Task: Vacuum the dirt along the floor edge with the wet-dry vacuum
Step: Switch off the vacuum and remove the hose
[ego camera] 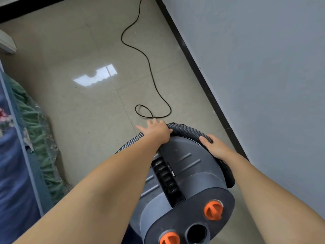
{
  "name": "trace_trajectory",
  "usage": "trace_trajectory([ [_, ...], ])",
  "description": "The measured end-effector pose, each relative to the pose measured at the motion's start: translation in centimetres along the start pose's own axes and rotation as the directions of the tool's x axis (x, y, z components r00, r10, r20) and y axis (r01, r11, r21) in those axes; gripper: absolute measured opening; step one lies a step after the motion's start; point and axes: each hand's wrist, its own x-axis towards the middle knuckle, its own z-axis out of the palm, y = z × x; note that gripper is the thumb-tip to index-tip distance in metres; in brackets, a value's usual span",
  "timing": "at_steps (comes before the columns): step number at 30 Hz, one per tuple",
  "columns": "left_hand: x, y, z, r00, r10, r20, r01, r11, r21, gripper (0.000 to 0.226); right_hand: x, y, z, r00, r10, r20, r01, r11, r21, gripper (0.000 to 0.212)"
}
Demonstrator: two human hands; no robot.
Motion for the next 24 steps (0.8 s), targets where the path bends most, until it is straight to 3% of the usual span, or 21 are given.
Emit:
trace_trajectory([
  [5, 1.7, 1.1, 0.6, 0.999, 0.028, -0.046, -0.026, 0.998, 0.058, 0.051, 1.4, 0.0, -0.4, 1.000, -0.018, -0.015, 0.016, 0.996, -0.088, 0.045],
  [8, 2.0, 0.4, 0.4, 0.986, 0.133, -0.106, -0.137, 0.990, -0.036, 0.044, 1.5, 0.6, -0.7, 1.000, -0.019, -0.024, 0.017, 0.997, -0.080, 0.046],
  [11, 0.7, -1.8, 0.5, 0.965, 0.206, -0.162, -0.233, 0.958, -0.166, 0.051, 0.3, 1.1, -0.9, 0.998, -0.060, -0.021, 0.059, 0.996, -0.062, 0.036],
  [14, -1.4, -4.2, 1.3, 0.944, 0.150, -0.293, -0.225, 0.944, -0.241, 0.059, -1.8, 0.9, -0.5, 0.990, -0.137, -0.031, 0.136, 0.991, -0.017, 0.029],
  [18, -1.9, -5.7, 1.4, 0.970, 0.098, -0.222, -0.197, 0.853, -0.483, 0.050, -3.4, -0.6, -0.8, 0.982, -0.186, -0.031, 0.187, 0.982, 0.017, 0.035],
  [24, -0.7, -6.0, 2.8, 0.929, -0.033, -0.368, -0.137, 0.894, -0.426, 0.040, -2.7, -1.5, -0.9, 0.983, -0.180, 0.026, 0.180, 0.984, 0.014, 0.029],
])
